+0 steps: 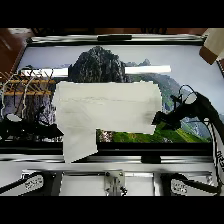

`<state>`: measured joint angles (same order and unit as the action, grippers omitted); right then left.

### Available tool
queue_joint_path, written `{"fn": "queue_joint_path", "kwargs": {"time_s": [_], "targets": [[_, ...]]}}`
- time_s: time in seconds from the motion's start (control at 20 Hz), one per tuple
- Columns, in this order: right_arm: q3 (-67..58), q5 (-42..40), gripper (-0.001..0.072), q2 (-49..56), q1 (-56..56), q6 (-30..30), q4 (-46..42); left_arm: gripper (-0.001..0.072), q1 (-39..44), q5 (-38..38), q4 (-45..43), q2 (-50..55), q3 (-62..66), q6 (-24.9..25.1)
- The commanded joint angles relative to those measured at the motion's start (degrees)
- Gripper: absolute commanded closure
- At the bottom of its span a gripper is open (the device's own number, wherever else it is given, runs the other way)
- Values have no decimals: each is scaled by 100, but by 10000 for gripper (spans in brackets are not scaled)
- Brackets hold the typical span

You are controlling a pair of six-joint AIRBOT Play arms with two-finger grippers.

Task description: Fold the shirts.

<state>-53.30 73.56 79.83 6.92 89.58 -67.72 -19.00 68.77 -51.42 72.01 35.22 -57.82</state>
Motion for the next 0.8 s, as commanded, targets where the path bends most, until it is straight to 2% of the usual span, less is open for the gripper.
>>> {"fn": "queue_joint_path", "kwargs": {"time_s": [0.0,0.1,0.15,0.3,0.35,0.45,0.5,0.6,0.75], "targets": [[651,-793,31,-22,-2,-7,518,677,-2,85,4,-129,4,35],[719,-957,33,-9,-85,-22,610,677,-2,87,4,-151,4,33],[723,-1047,73,15,-177,-20,625,677,-2,87,4,-151,4,33],[723,-1353,73,133,-656,17,643,677,-2,116,7,-160,7,13],[721,-1388,102,151,-802,39,643,677,-2,122,7,-175,7,13],[673,-1353,632,92,-964,125,645,677,-2,166,7,-186,151,15],[592,-1349,660,28,-964,116,656,677,-2,190,7,-186,323,24],[267,-1340,661,-153,-885,-142,494,677,-2,229,7,-184,894,37],[-503,-1303,661,-146,-769,-66,-83,678,96,90,83,-114,1893,11]]}}
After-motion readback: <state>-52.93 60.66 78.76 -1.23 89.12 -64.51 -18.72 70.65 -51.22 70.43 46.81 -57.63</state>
